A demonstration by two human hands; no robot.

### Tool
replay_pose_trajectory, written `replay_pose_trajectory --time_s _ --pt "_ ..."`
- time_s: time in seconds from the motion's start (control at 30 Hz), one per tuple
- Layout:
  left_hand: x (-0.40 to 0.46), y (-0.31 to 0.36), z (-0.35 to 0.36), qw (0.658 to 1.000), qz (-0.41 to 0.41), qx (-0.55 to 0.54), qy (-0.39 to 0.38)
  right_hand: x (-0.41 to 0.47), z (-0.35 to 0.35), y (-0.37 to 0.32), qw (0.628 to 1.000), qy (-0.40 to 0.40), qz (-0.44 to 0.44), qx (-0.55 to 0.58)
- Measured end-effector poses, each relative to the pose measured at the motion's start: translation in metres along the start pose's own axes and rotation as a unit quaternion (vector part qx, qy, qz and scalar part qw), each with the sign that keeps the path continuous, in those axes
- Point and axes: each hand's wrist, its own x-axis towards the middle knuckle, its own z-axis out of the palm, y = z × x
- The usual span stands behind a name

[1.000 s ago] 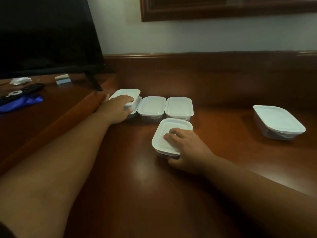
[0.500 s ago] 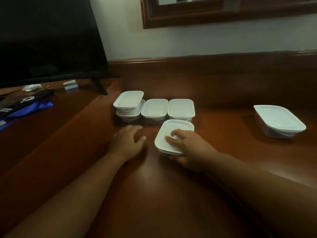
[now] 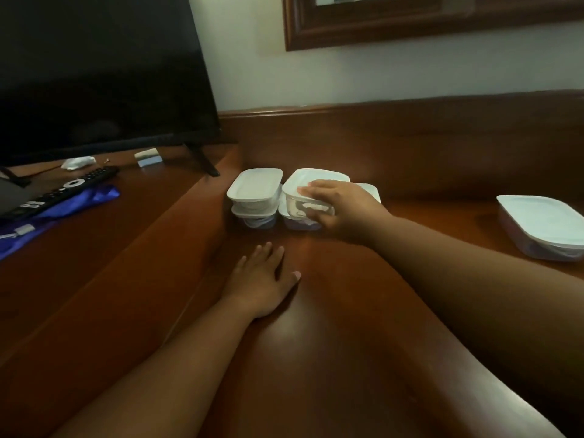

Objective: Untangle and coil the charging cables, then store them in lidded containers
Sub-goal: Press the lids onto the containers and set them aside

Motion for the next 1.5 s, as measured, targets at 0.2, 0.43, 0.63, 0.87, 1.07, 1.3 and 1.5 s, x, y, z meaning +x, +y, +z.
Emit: replay_pose_trajectory --time_s 0.2,0.43,0.63,0.87,1.07,1.3,1.5 --pt "0.003 -0.002 0.003 1.000 0.004 -0.001 0.005 0.049 0.034 0.021 0.982 -0.067 -0.008 -0.175" --pt "0.006 -0.003 0.004 1.000 0.001 -0.004 0.009 0.061 0.051 0.031 0.988 -0.057 0.009 -0.141" --pt "0.005 -0.001 0.001 1.000 -0.009 0.002 0.011 0.020 0.031 0.047 0.995 -0.027 0.073 -0.060" --pt "0.001 0.004 -0.002 1.000 -0.013 0.016 0.006 -0.085 -0.020 0.111 0.951 -0.068 0.232 -0.191" --pt "0.003 0.006 -0.001 1.000 -0.020 0.022 0.008 -0.166 -0.057 0.163 0.869 -0.101 0.409 -0.260" --pt "0.001 0.007 -0.001 1.000 -0.020 0.017 0.009 -0.186 -0.061 0.160 0.886 -0.099 0.363 -0.269" --pt "0.002 0.006 -0.001 1.000 -0.017 0.010 0.010 -0.173 -0.051 0.135 0.951 -0.076 0.185 -0.236"
